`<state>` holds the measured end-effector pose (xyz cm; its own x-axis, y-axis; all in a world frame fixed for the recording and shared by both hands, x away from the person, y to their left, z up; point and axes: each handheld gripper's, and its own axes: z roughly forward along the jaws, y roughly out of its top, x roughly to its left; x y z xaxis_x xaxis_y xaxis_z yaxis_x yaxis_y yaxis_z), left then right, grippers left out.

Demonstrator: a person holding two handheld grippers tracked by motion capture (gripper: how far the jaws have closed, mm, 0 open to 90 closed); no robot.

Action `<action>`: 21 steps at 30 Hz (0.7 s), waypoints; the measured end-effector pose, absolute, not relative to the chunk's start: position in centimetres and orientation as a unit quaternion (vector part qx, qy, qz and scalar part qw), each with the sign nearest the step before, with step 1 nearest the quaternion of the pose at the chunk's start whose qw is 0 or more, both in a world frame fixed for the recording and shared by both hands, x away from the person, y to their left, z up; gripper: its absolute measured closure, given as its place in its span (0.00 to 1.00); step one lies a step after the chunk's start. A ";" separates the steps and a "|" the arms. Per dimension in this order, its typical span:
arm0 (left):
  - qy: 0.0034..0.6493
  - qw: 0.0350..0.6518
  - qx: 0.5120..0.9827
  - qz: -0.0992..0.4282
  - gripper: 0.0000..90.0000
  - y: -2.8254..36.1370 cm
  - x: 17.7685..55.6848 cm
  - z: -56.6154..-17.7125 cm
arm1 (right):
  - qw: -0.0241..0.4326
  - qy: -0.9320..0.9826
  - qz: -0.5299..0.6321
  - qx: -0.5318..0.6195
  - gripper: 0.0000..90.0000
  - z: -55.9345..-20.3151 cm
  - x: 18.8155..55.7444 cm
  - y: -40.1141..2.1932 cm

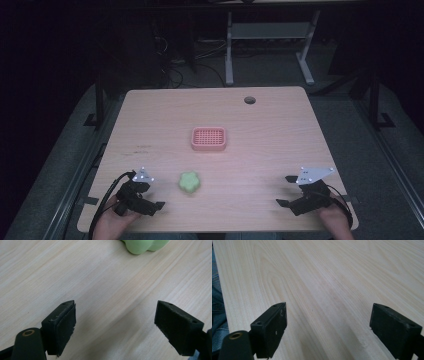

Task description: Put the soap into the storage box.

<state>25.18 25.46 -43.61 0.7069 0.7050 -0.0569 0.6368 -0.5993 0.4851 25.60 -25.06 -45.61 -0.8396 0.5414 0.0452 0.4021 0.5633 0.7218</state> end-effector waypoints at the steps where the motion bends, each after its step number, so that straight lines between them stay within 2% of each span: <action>1: 0.373 0.243 0.892 0.073 0.19 25.4 25.2 -43.6 | 0.092 0.880 0.383 0.266 0.15 -45.6 25.6 -25.1; 21: 0.359 0.239 0.899 0.075 0.19 24.0 25.3 -43.3 | 0.091 0.880 0.382 0.267 0.15 -45.6 25.6 -25.0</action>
